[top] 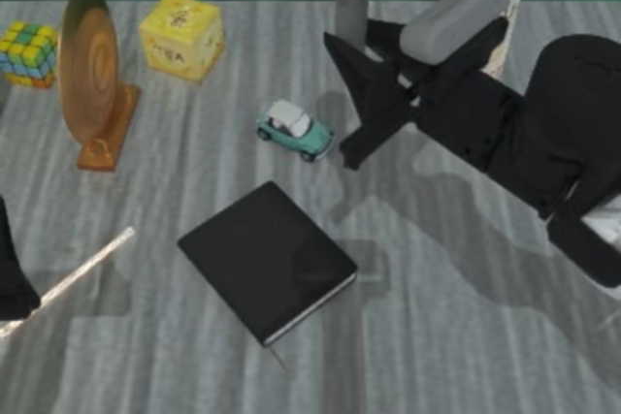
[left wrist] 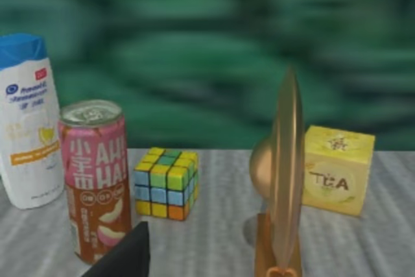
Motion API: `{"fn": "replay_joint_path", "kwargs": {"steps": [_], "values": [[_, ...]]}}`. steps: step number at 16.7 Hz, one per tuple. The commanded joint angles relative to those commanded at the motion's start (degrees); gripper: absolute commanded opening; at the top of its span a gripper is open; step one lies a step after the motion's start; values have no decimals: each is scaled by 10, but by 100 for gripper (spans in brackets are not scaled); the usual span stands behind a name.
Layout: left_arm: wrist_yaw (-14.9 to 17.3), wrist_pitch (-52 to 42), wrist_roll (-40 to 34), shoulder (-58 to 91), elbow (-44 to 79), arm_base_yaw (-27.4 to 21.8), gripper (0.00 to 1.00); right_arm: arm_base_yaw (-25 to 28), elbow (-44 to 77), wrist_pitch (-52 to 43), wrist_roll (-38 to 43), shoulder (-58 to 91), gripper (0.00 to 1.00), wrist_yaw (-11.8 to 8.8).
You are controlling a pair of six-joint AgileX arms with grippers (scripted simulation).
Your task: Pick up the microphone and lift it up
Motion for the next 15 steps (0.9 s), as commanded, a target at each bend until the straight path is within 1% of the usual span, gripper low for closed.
{"fn": "replay_joint_path", "kwargs": {"steps": [1,8,10,12,15], "values": [[0,0,0,0,0,0,100,-2,-2,0,1,3,0,-2],[0,0,0,0,0,0,100,0,0,0,0,0,0,0],[5,4,0,7,6,-3,100,0,0,0,0,0,0,0],[23,20,1,38,28,-17,100,0,0,0,0,0,0,0],[69,59,2,130,85,-50,100,0,0,0,0,0,0,0]]}}
